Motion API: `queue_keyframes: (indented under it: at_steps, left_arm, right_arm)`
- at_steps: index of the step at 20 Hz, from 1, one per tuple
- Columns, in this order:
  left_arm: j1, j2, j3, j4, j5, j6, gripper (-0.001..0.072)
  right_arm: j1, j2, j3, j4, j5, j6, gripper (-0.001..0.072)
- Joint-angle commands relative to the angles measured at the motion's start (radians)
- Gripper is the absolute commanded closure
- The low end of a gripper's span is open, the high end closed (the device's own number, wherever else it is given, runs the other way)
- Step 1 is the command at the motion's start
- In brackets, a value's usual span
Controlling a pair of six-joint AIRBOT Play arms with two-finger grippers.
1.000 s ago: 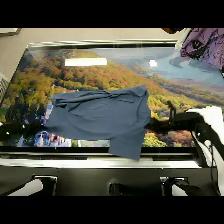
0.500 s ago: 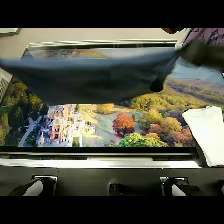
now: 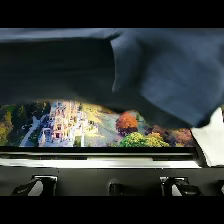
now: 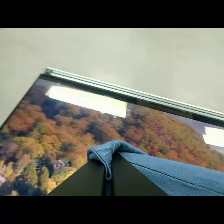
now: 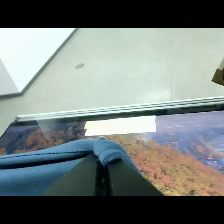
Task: Fold the clothes and pants, and hang the long-sleeved shirts on hangers.
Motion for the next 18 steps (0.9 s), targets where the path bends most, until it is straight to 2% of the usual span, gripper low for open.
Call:
queue_keyframes:
  at_steps: [1, 4, 7, 11, 16, 18]
  left_arm:
    - [-0.001, -0.002, -0.023, 0.011, -0.037, -0.014, 0.0695]
    - [-0.002, -0.082, -0.13, -0.095, -0.037, 0.021, 0.0695]
    - [-0.061, -0.214, -0.272, -0.1, -0.015, 0.069, 0.0695]
    - [-0.167, -0.483, -0.416, -0.037, 0.148, 0.064, 0.0695]
    - [-0.258, -0.846, -0.392, -0.034, 0.464, 0.009, 0.0694]
    - [-0.274, -0.949, -0.313, -0.034, 0.499, -0.004, 0.0695]
  right_arm:
    - [0.0, -0.018, 0.011, -0.051, -0.052, 0.057, 0.0689]
    - [0.0, -0.17, 0.009, -0.05, -0.128, 0.058, 0.0689]
    - [0.0, -0.352, -0.078, -0.028, -0.119, 0.054, 0.0688]
    - [0.0, -0.598, -0.226, -0.021, 0.018, 0.006, 0.0688]
    - [0.0, -0.911, -0.262, -0.002, 0.274, 0.002, 0.0687]
    - [0.0, -0.997, -0.262, 0.031, 0.384, 0.003, 0.0687]
